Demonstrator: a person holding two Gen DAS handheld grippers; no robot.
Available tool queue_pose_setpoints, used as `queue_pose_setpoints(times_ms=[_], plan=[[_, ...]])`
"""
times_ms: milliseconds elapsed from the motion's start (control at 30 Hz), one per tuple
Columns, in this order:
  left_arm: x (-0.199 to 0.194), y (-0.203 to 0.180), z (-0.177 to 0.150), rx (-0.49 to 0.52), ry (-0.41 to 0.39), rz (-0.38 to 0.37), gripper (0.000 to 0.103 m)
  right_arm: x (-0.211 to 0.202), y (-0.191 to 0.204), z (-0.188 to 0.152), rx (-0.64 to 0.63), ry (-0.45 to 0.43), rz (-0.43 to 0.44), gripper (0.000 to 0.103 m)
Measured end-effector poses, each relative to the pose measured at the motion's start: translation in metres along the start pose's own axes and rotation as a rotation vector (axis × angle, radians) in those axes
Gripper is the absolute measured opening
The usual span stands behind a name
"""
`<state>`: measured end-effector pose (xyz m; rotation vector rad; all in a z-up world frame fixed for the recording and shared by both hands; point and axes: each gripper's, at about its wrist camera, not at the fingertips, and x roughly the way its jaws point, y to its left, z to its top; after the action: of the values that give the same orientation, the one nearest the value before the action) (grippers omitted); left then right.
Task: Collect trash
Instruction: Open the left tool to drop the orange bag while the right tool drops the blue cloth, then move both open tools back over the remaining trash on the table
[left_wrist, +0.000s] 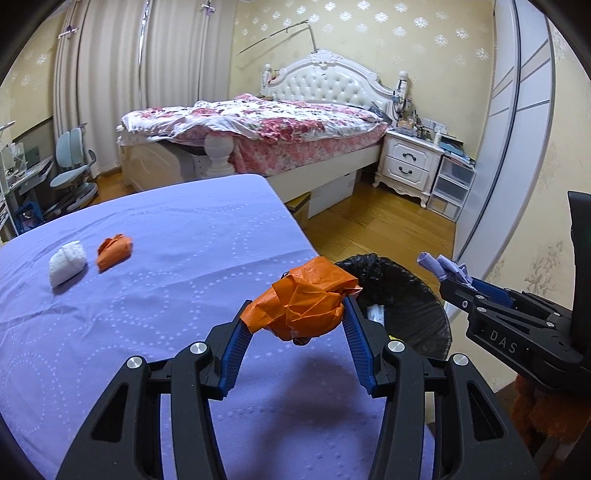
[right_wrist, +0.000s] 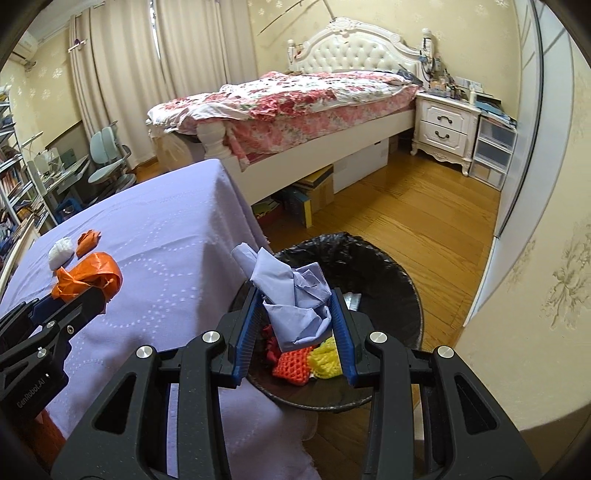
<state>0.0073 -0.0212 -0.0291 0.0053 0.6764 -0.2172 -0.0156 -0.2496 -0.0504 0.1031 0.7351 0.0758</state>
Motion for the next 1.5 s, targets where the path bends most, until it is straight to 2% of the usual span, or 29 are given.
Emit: queue_pose_setpoints(times_ms=[400,633,1200,1267,1400,1500], plan=[[0.031,-0.030,0.018,0.027,0.008,-0.040,0.050,0.010,-0.028,0.008,0.031,-0.005,-0.045,0.037],[0.049,-0.041,0.023,0.048,0.020,-0.039,0.050,0.018,-0.036,0.015,0.038,0.000,-0.068,0.037],[0.076,-0.049,0.030,0.049,0.083,-0.039,0.051,0.038,-0.050,0.023,0.059,0.016,-0.099,0.037],[0.079,-0.049,0.030,0.046,0.094,-0.039,0.064,0.038,-0.051,0.024,0.063,0.012,-0.101,0.037],[0.077,-0.048,0.030,0.035,0.084,-0.039,0.074,0.036,-0.054,0.023,0.069,0.009,-0.113,0.039],[0.076,-0.048,0.030,0.035,0.078,-0.034,0.077,0.036,-0.054,0.023,0.074,0.002,-0.123,0.051]])
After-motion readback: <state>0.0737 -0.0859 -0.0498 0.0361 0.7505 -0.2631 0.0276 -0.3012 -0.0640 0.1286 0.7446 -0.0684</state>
